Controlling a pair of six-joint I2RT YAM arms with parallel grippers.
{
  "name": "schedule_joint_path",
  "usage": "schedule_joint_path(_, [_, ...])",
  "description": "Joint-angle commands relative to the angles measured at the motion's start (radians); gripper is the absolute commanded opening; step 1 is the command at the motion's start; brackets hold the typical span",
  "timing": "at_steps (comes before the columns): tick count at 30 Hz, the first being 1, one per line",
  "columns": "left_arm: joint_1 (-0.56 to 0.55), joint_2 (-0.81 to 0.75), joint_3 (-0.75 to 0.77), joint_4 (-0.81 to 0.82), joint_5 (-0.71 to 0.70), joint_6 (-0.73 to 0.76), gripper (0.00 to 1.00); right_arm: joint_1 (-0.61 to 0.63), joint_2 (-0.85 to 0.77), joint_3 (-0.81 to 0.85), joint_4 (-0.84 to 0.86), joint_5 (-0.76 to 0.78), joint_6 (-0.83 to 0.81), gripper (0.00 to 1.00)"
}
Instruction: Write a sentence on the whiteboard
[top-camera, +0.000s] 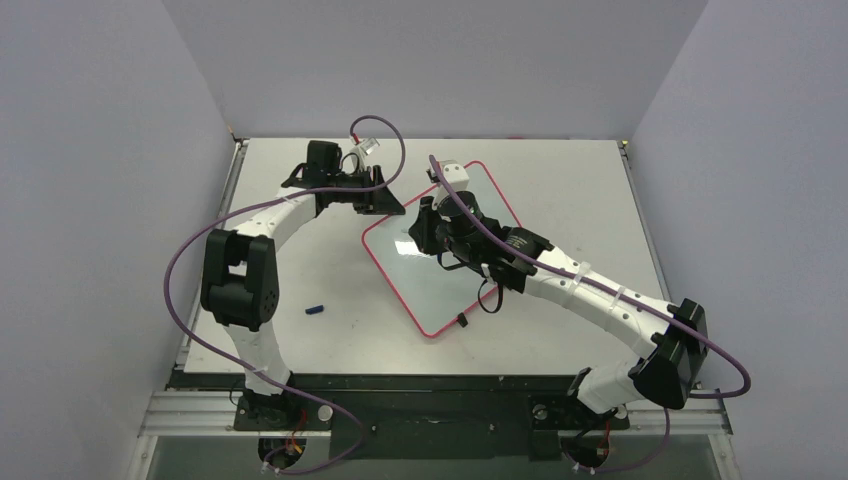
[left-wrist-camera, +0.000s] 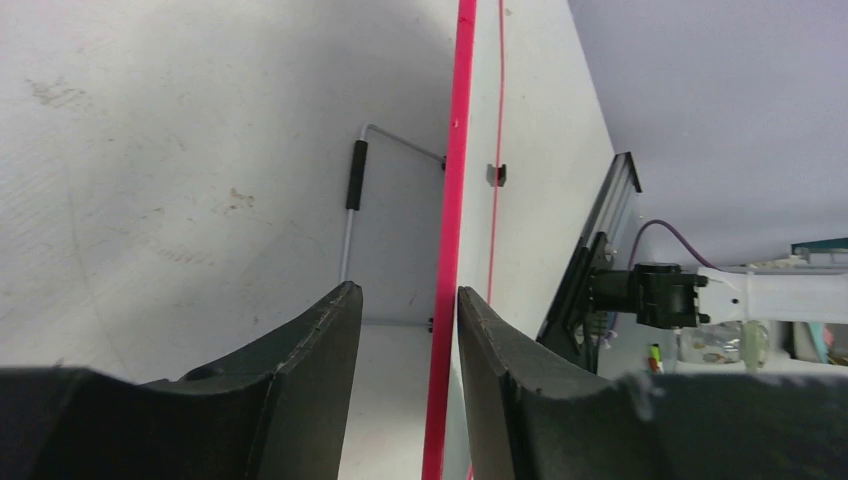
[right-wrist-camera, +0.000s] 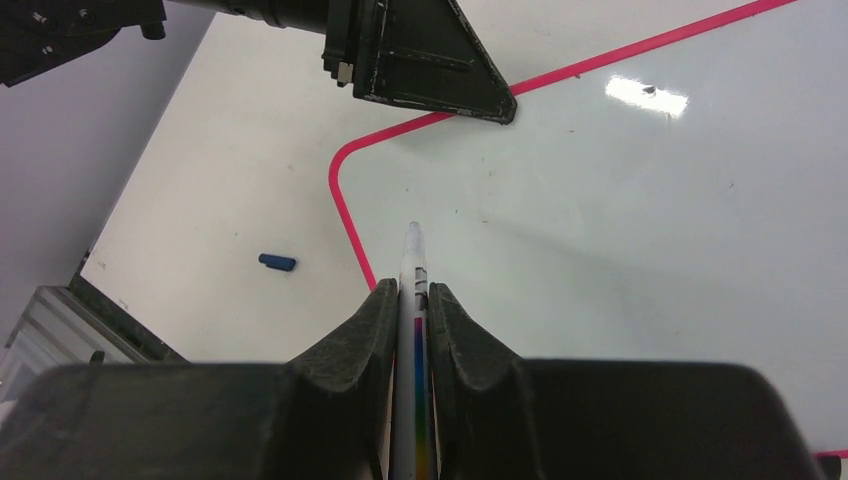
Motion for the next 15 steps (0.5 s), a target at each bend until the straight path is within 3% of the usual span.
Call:
schedule_joint_path(1, [0.000, 0.020, 0.035, 0.089, 0.138, -0.055, 0.36, 0.001, 0.009, 0.052, 0.032, 0.014, -0.014, 0.00])
schedule_joint_path(8, [-0.011, 0.017, 0.014, 0.131, 0.177, -0.095, 0.23, 0.001, 0.026, 0.046, 0.044, 0.009, -0.012, 0.00])
schedule_joint_path(15, [-0.029, -0.013, 0.006, 0.083, 0.136, -0.037, 0.06, 0.011, 0.062, 0.029, 0.091, 0.023, -0.020, 0.00])
